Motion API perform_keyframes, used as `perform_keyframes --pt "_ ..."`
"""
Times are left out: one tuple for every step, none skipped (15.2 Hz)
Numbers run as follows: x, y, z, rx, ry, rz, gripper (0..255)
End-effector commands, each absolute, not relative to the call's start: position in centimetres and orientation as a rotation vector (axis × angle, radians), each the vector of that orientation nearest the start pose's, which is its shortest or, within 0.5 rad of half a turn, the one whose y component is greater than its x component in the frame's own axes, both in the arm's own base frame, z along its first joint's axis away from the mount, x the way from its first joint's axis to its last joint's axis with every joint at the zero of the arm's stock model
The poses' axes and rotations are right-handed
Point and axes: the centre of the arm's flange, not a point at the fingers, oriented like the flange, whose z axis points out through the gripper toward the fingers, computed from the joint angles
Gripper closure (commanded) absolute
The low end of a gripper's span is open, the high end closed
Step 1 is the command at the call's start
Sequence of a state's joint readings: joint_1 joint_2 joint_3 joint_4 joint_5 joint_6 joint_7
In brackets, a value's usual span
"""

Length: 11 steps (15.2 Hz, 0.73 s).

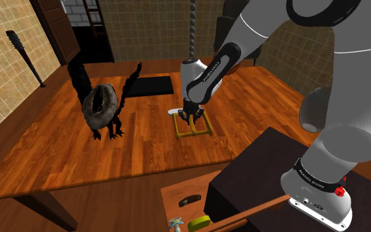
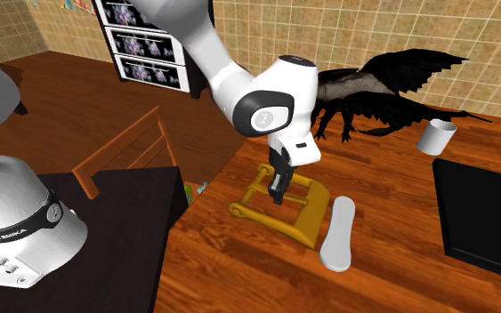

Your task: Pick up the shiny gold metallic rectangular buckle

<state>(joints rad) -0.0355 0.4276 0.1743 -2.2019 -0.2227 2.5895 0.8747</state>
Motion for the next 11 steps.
perform_keyframes --pt "54.4 8.3 19.7 -3.067 0.880 0.006 255" --pt "54.4 8.3 20.2 -3.067 0.880 0.006 255" --pt "54.4 8.3 20.7 -3.067 0.880 0.006 255" --pt "54.4 8.3 21.3 -3.067 0.880 0.006 255" --pt "54.4 8.3 21.8 -3.067 0.880 0.006 255" --pt "54.4 8.3 22.3 -3.067 0.880 0.006 255" --pt "54.4 8.3 22.9 -3.067 0.880 0.006 255" --pt "54.4 8.3 23.4 -3.067 0.880 0.006 255" --pt "54.4 8.3 23.9 -3.067 0.880 0.006 255" --pt "54.4 8.3 24.0 -3.067 0.879 0.006 255" --pt "54.4 8.3 24.0 -3.067 0.880 0.006 255"
